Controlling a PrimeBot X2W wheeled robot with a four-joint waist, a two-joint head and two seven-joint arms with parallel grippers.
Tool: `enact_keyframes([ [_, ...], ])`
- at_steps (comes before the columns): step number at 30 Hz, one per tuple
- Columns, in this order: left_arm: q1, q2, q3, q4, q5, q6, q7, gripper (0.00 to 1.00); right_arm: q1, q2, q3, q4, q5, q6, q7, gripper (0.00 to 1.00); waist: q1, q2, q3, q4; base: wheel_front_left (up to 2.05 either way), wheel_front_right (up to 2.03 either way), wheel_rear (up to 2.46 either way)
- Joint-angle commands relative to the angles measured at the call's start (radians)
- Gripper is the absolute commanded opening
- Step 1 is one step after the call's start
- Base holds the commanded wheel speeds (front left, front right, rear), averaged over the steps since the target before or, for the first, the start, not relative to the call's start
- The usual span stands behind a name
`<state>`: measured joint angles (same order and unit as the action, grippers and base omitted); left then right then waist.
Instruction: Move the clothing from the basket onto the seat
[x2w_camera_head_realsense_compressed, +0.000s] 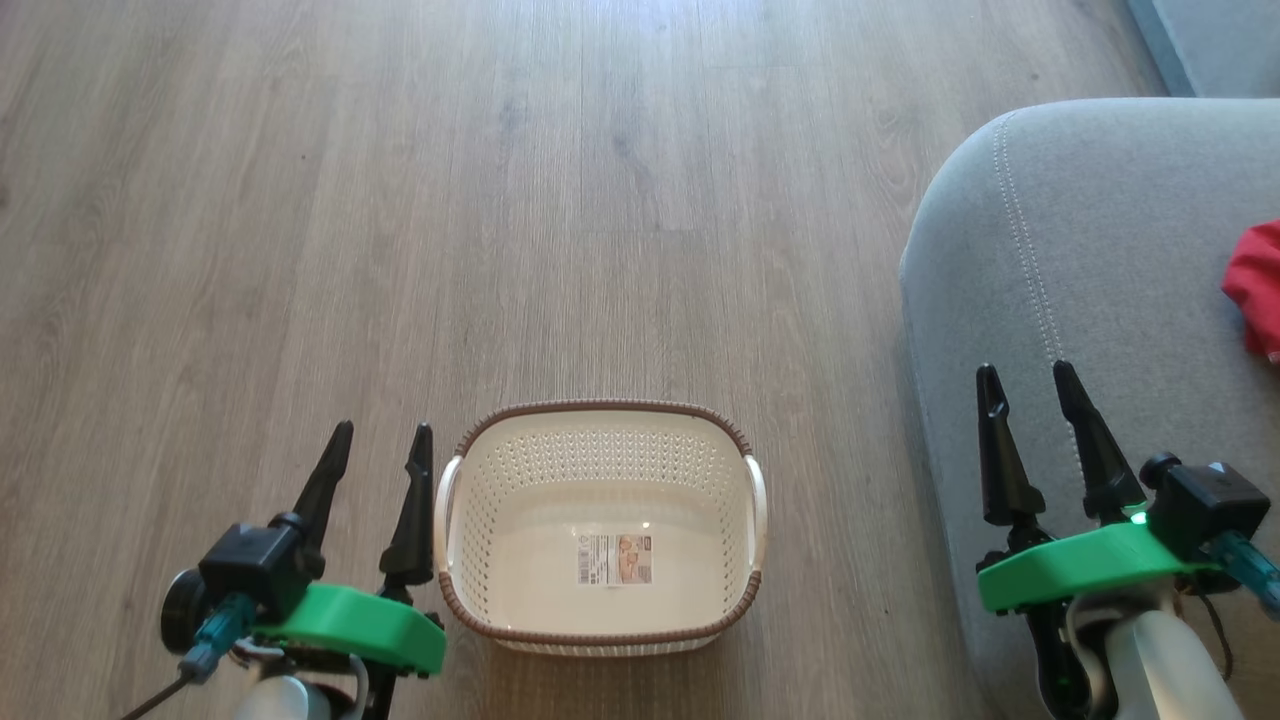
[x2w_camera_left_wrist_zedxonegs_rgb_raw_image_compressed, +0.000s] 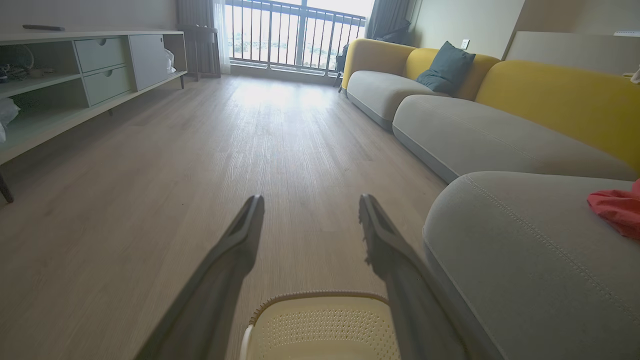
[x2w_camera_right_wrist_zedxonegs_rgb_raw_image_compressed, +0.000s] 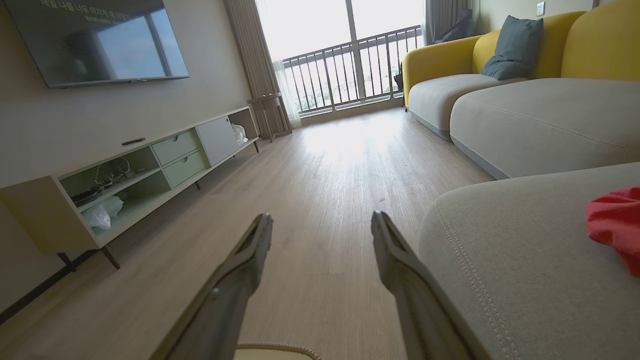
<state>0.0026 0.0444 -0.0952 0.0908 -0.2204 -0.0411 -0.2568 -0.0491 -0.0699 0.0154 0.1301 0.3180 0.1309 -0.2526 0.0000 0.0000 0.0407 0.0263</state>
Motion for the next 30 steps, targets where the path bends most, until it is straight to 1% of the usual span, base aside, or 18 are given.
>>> enact_keyframes([
  [1,-0.03,0.006,0.031,-0.025,-0.008,-0.004,-0.005,1.0,-0.024,-0.002,0.026,-0.029,0.002,0.0,-0.009,1.0,0.0,0.0,0.0,0.0,0.0,0.0,0.0],
  [4,-0.029,0.006,0.027,-0.021,-0.012,-0.011,-0.005,1.0,-0.024,-0.003,0.023,-0.023,0.002,0.0,-0.009,1.0,0.0,0.0,-0.002,-0.001,0.0,0.0,0.0],
  [5,0.0,0.0,-0.002,0.011,-0.004,-0.01,0.0,0.0,0.0,0.0,-0.001,0.007,0.0,0.0,0.0,0.0,0.0,0.0,-0.001,-0.001,0.0,0.0,0.0],
  [9,0.017,-0.003,-0.003,0.079,-0.007,-0.009,0.001,0.0,0.017,0.001,0.001,0.072,0.002,0.0,0.003,0.0,0.0,0.0,-0.002,-0.001,0.0,0.0,0.0],
  [30,-0.003,0.001,0.027,0.092,-0.232,-0.022,0.056,0.0,0.006,-0.002,-0.012,0.078,0.215,0.0,0.054,0.0,0.0,0.0,-0.007,-0.005,0.0,0.0,0.0],
])
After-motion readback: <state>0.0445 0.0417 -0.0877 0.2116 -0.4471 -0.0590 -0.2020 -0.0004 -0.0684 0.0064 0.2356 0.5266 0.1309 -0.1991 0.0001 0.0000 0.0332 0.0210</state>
